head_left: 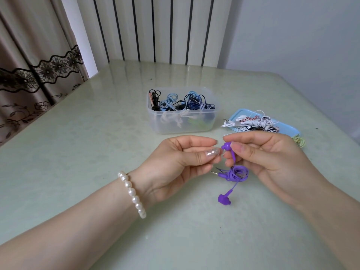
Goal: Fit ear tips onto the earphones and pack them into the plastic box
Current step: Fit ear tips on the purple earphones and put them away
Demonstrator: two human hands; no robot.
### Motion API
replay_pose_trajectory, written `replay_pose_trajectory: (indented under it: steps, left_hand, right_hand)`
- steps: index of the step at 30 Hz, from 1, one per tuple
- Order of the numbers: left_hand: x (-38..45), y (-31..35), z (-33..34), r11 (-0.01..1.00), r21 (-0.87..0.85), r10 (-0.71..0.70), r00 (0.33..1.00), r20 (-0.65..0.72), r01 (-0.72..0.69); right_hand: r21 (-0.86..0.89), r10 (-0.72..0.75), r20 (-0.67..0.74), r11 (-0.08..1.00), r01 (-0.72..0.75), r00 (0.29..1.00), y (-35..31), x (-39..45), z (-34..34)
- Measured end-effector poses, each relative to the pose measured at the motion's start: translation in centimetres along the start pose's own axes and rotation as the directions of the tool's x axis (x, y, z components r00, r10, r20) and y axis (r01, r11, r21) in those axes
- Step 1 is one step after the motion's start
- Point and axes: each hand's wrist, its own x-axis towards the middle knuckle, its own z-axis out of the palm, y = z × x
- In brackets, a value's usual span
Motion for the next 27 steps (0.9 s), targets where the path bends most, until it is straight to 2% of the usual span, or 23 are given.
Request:
replay_pose_trajectory:
  steps: [6,12,18,27]
  left_hand:
    - [0.1,-0.2,0.2,1.0,0.0,-0.007,0.999,-0.05,0.007]
    - [0.1,-0.6,0.3,0.997,0.066,0.054,0.988,-0.147,-0.045]
    - [0.1,-0.8,0.3,0.995,0.078,0.077,0.982,-0.173,-0.064]
    - [0.1,-0.7,0.3,0.999,0.039,0.021,0.985,-0.169,-0.014]
  right_hand:
    - [-0.106,-0.049,-0.008,0.993,0.048,0.999,-0.3,-0.2,0.2]
    - [-0.227,-0.053,-0.119,0.974,0.024,0.992,-0.3,-0.3,0.9]
    - [-0.248,-0.064,-0.123,0.968,0.032,0.99,-0.1,-0.3,1.1]
    - [-0.276,-0.08,-0.113,0.96,0.047,0.99,0.3,0.0,1.2]
